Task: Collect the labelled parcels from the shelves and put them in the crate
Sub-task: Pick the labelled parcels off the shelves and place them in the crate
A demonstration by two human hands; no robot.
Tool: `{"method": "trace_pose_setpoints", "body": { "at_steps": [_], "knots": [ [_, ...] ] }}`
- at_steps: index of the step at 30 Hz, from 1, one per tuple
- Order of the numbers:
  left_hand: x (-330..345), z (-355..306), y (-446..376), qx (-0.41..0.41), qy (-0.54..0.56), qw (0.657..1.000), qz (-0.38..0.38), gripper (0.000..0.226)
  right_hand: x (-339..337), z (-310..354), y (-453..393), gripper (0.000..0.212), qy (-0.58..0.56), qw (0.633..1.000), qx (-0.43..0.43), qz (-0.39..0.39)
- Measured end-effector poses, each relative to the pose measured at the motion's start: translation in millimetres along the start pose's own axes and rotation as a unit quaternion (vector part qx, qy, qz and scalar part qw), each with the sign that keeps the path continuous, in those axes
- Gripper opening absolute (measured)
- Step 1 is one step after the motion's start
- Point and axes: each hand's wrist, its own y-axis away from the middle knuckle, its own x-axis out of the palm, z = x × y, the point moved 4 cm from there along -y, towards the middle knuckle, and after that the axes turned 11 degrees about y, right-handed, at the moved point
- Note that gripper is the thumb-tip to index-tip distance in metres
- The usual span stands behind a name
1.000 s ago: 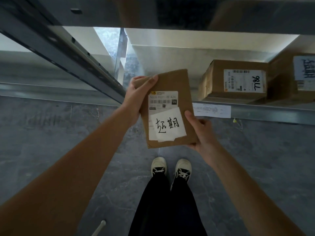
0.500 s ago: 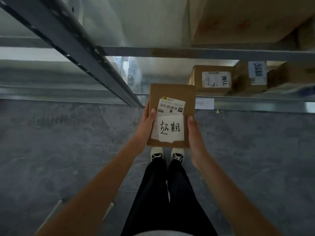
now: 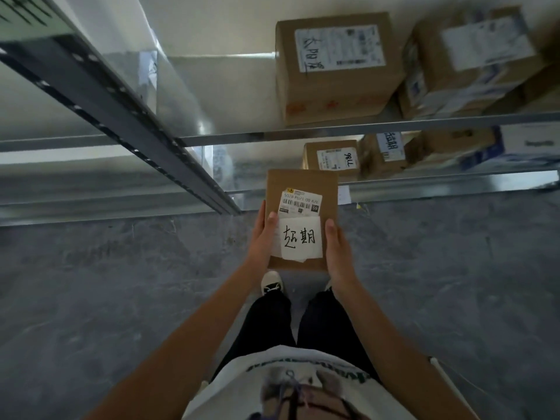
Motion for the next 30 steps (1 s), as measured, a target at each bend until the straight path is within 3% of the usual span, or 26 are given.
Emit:
{"method": "trace_pose_setpoints", "body": {
  "at_steps": [13,22,26,30],
  "knots": [
    [108,7,7,-0.002,-0.065,0.997,0.051,0.053,-99,-20,-23,0.042,-0.070,0.997,0.017,-0.026],
    [268,43,14,0.031,-0.135,0.975,0.174,0.046,-244,-71,-51,0.046,-0.158,0.982,0.049,-0.087],
    [339,58,20,0.036,-0.167,0.962,0.212,0.044,-305,-90,-53,0.033,-0.212,0.968,0.058,-0.117],
    [413,65,21,0.053,-0.220,0.939,0.261,0.047,-367,-103,-60,0.034,-0.237,0.958,0.049,-0.151]
  ]
}}
